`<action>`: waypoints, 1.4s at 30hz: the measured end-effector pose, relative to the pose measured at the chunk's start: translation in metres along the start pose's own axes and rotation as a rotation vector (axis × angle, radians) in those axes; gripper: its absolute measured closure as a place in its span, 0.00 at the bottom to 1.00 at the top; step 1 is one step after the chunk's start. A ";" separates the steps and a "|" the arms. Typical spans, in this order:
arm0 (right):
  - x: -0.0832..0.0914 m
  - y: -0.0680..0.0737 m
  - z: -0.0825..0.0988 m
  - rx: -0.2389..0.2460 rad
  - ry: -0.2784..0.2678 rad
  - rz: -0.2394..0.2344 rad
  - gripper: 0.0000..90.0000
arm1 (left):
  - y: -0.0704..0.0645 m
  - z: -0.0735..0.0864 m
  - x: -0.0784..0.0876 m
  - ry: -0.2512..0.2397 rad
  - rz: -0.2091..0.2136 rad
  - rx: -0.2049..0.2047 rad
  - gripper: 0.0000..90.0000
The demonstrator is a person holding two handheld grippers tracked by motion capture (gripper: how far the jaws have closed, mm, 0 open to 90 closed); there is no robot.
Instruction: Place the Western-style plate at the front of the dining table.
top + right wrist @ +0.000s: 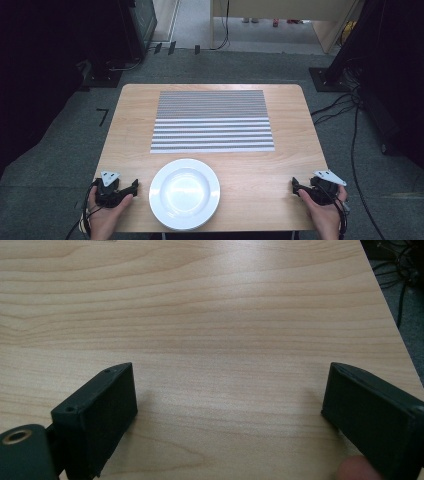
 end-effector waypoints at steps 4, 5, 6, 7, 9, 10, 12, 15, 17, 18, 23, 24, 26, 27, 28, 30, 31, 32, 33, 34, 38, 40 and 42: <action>0.000 0.003 -0.001 0.004 0.003 -0.009 0.08 | -0.002 -0.008 0.006 -0.052 0.032 0.044 0.31; 0.001 0.008 -0.001 -0.001 0.009 -0.029 0.08 | -0.004 -0.009 0.008 -0.065 0.054 0.062 0.32; 0.002 0.011 -0.001 -0.009 0.008 -0.042 0.08 | -0.007 -0.011 0.010 -0.080 0.097 0.091 0.32; 0.003 0.014 -0.002 -0.010 0.005 -0.052 0.08 | -0.008 -0.012 0.011 -0.088 0.106 0.101 0.32; 0.007 0.021 -0.004 0.003 -0.012 -0.053 0.09 | -0.013 -0.014 0.017 -0.119 0.137 0.114 0.33; 0.008 0.024 -0.004 0.010 -0.018 -0.052 0.09 | -0.016 -0.016 0.020 -0.137 0.163 0.121 0.33; 0.011 0.032 -0.005 0.026 -0.030 -0.061 0.09 | -0.024 -0.018 0.027 -0.165 0.182 0.110 0.33; 0.015 0.046 -0.007 0.050 -0.041 -0.082 0.09 | -0.032 -0.018 0.032 -0.168 0.204 0.107 0.34; 0.018 0.056 -0.008 0.067 -0.054 -0.096 0.09 | -0.044 -0.019 0.040 -0.166 0.272 0.121 0.35; 0.020 0.060 -0.009 0.076 -0.063 -0.103 0.13 | -0.045 -0.019 0.042 -0.172 0.276 0.122 0.36; 0.026 0.077 -0.011 0.084 -0.082 -0.142 0.16 | -0.050 -0.019 0.048 -0.179 0.290 0.113 0.38; 0.028 0.087 -0.012 0.087 -0.086 -0.173 0.16 | -0.053 -0.018 0.048 -0.167 0.301 0.107 0.39; 0.032 0.100 -0.013 0.107 -0.089 -0.201 0.16 | -0.056 -0.017 0.048 -0.162 0.308 0.101 0.42; 0.033 0.104 -0.013 0.114 -0.093 -0.209 0.16 | -0.059 -0.017 0.048 -0.155 0.319 0.092 0.43; 0.033 0.104 -0.013 0.114 -0.093 -0.209 0.16 | -0.059 -0.017 0.048 -0.155 0.319 0.092 0.45; 0.040 0.122 -0.017 0.138 -0.107 -0.253 0.23 | -0.063 -0.016 0.048 -0.144 0.336 0.085 0.48; 0.042 0.127 -0.018 0.142 -0.112 -0.265 0.25 | -0.064 -0.015 0.048 -0.142 0.340 0.083 0.49; 0.044 0.132 -0.020 0.150 -0.117 -0.276 0.27 | -0.067 -0.014 0.048 -0.131 0.349 0.083 0.49; 0.045 0.137 -0.021 0.157 -0.121 -0.282 0.29 | -0.068 -0.014 0.047 -0.129 0.345 0.085 0.49; 0.046 0.141 -0.022 0.157 -0.123 -0.291 0.31 | -0.069 -0.013 0.047 -0.126 0.341 0.090 0.49; 0.051 0.160 -0.026 0.187 -0.135 -0.322 0.47 | -0.074 -0.012 0.047 -0.115 0.346 0.070 0.55; 0.053 0.171 -0.029 0.179 -0.130 -0.378 0.53 | -0.076 -0.012 0.048 -0.116 0.356 0.063 0.57; 0.057 0.183 -0.031 0.171 -0.120 -0.431 0.59 | -0.077 -0.011 0.049 -0.112 0.373 0.064 0.60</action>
Point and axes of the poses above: each handheld gripper's, and its own axes: x roughly backward along the jaws, z roughly out of its underside, y roughly to its left, the point moved 9 cm from there along -x, roughly forward along the jaws, and after that the axes turned 10 degrees about y, right-handed, at the moved point
